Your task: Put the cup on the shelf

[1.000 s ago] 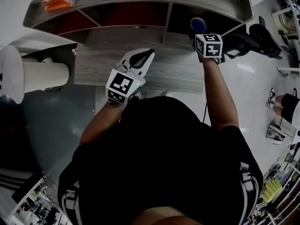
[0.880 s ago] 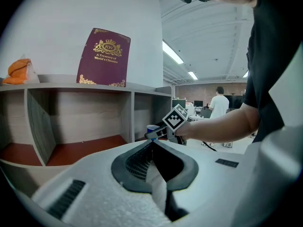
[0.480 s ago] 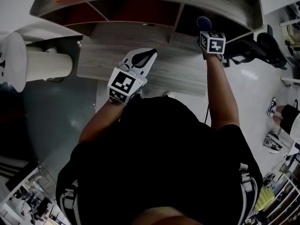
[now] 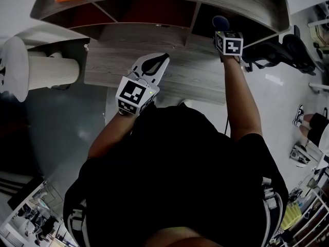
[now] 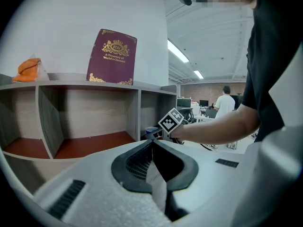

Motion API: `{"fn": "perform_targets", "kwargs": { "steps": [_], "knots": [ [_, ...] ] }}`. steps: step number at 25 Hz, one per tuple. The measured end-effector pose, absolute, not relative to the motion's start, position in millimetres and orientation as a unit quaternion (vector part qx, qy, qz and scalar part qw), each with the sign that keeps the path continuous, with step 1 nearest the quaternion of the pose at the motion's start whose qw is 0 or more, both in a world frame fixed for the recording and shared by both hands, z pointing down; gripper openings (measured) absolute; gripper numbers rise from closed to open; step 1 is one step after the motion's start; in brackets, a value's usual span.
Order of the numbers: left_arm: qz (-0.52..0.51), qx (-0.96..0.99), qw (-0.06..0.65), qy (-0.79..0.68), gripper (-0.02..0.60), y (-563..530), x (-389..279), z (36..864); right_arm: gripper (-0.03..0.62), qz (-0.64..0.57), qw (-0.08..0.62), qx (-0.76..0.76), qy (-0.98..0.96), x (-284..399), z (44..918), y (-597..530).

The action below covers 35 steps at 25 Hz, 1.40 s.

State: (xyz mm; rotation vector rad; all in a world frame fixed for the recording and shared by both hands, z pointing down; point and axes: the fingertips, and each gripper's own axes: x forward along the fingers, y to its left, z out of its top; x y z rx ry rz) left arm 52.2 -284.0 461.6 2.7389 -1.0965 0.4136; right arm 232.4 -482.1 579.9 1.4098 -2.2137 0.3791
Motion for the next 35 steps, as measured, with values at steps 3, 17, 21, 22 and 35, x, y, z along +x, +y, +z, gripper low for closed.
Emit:
{"fn": "perform_targets", "kwargs": {
  "steps": [3, 17, 21, 22, 35],
  "knots": [
    [0.139, 0.917, 0.081, -0.364, 0.018, -284, 54, 462, 0.380, 0.138, 0.242, 0.518, -0.809, 233, 581, -484],
    [0.141, 0.916, 0.083, -0.365, 0.018, -283, 53, 464, 0.380, 0.147, 0.274, 0.507, -0.804, 231, 604, -479],
    [0.141, 0.917, 0.084, -0.364, 0.018, -282, 54, 464, 0.380, 0.149, 0.270, 0.506, -0.806, 232, 602, -480],
    [0.142, 0.917, 0.085, -0.363, 0.018, -282, 55, 463, 0.380, 0.149, 0.271, 0.506, -0.805, 232, 602, -479],
    [0.139, 0.925, 0.080, -0.345, 0.018, -280, 61, 462, 0.380, 0.151, 0.271, 0.519, -0.796, 241, 597, -472]
  ]
}}
